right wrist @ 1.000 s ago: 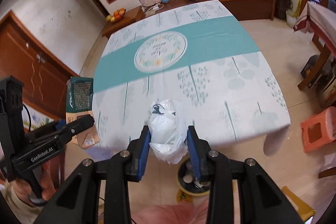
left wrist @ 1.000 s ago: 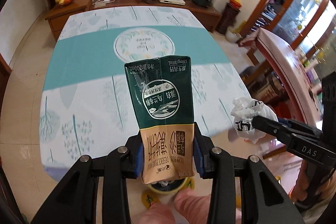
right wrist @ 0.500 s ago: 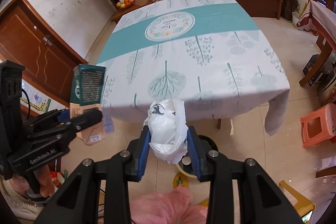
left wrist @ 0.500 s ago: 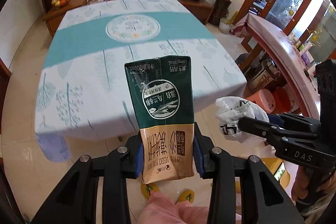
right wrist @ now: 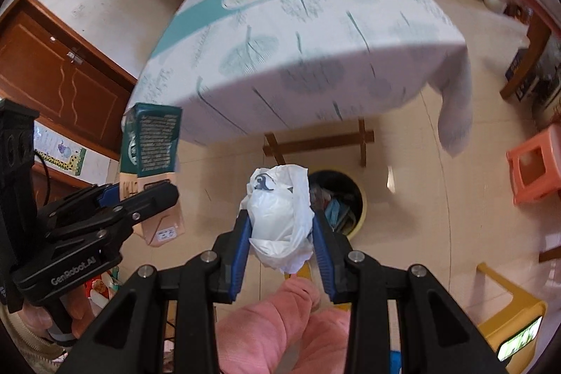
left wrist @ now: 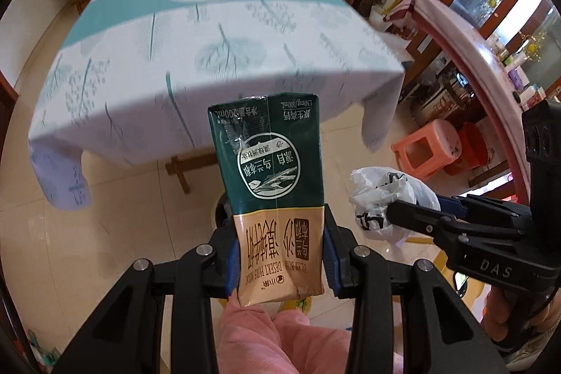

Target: Collect trash

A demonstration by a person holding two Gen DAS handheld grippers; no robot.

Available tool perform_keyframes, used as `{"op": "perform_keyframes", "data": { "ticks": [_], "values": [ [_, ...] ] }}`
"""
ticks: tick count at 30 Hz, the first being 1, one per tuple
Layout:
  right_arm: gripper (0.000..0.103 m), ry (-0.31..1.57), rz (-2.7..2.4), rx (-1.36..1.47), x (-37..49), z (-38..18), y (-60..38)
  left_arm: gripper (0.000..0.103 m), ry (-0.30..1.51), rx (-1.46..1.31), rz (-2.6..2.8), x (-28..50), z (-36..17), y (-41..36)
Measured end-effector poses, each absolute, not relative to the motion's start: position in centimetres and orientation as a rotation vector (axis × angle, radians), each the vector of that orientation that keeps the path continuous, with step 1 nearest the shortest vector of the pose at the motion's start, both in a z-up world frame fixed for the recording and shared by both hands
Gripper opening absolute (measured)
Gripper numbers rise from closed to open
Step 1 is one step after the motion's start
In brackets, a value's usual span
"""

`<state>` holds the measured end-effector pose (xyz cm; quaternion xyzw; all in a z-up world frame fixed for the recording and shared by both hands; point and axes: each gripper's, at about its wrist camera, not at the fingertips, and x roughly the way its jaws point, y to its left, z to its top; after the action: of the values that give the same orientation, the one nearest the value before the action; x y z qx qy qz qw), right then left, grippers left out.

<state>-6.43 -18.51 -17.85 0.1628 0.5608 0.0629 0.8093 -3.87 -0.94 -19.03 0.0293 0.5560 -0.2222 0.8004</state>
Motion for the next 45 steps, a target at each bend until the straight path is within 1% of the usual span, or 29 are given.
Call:
{"op": "perform_keyframes", "data": {
  "ticks": [7, 17, 19, 23, 28, 31, 33, 35, 37, 39, 41, 45],
  "values": [
    [0.035, 1.278, 0.078, 0.402, -5.9, -23.7, -18.4, 0.037, 1.298, 0.064, -0.481, -3.1, -25.2, -0.3],
    [0.035, 1.374, -0.11, 0.534, -3.2, -36.3, -18.7, 0.037, 1.473, 0.063, -0.548, 1.7, -39.9, -0.7],
    [0.035, 1.378, -0.157, 0.589, -2.8, -38.9, -19.1, 0.037, 1.488, 0.08, -0.572, 2.8, -42.6, -1.4],
    [0.036, 1.39, -0.215, 0.631, -2.0, -42.9, -19.5, 0.037, 1.496, 0.116, -0.608, 4.4, -46.3, -2.8],
    [0.037, 1.409, -0.259, 0.664, -0.7, -47.6, -20.0, 0.037, 1.486, 0.166, -0.645, 5.4, -49.9, -4.0],
    [0.038, 1.414, -0.271, 0.692, -0.2, -49.8, -20.6, 0.043, 1.477, 0.19, -0.648, 5.9, -51.7, -4.3],
    [0.039, 1.413, -0.278, 0.703, 0.1, -50.9, -20.8, 0.061, 1.468, 0.189, -0.649, 6.3, -52.8, -4.4],
    [0.041, 1.41, -0.285, 0.713, 0.4, -52.0, -21.0, 0.066, 1.461, 0.17, -0.648, 6.7, -53.4, -4.3],
    [0.047, 1.416, -0.276, 0.722, 0.5, -52.5, -21.0, 0.07, 1.453, 0.164, -0.637, 7.0, -53.8, -3.9],
    [0.061, 1.421, -0.276, 0.722, 0.7, -53.1, -21.0, 0.078, 1.447, 0.162, -0.619, 7.2, -53.9, -3.6],
    [0.066, 1.409, -0.281, 0.709, 1.0, -53.5, -20.9, 0.08, 1.431, 0.164, -0.605, 7.3, -54.0, -3.2],
    [0.066, 1.384, -0.266, 0.695, 1.2, -53.3, -20.7, 0.08, 1.384, 0.189, -0.573, 7.2, -53.3, -2.4]
  ]
}}
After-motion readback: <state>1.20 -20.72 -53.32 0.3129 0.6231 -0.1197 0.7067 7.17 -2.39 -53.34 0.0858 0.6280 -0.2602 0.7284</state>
